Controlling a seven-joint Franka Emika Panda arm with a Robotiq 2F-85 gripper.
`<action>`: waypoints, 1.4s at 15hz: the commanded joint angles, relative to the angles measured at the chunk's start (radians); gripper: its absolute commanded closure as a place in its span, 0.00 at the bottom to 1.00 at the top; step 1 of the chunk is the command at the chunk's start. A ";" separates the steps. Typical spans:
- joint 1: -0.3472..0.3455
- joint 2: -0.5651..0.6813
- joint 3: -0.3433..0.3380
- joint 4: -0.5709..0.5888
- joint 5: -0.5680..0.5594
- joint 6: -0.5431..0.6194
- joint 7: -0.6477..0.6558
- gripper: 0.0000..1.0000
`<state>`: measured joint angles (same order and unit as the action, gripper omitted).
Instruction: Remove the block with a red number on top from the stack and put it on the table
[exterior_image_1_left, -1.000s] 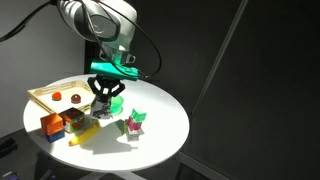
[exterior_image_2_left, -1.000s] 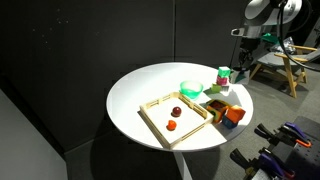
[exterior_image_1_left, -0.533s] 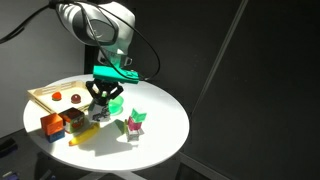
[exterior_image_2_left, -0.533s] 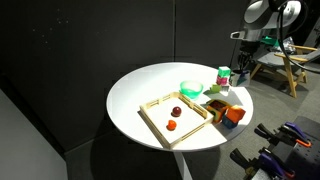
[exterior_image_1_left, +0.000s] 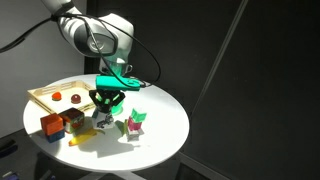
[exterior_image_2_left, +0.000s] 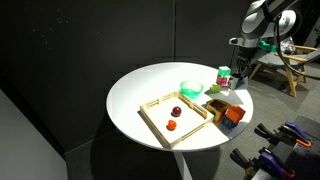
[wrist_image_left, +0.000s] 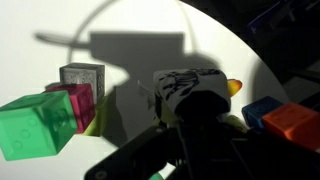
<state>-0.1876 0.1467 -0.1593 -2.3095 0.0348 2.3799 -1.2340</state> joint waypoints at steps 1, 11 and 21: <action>-0.018 0.018 0.004 -0.004 -0.020 0.044 -0.005 0.94; -0.016 0.024 0.016 0.001 -0.007 0.019 0.004 0.83; -0.030 0.111 0.031 0.004 -0.006 0.106 -0.024 0.94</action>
<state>-0.1918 0.2327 -0.1479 -2.3095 0.0322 2.4404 -1.2340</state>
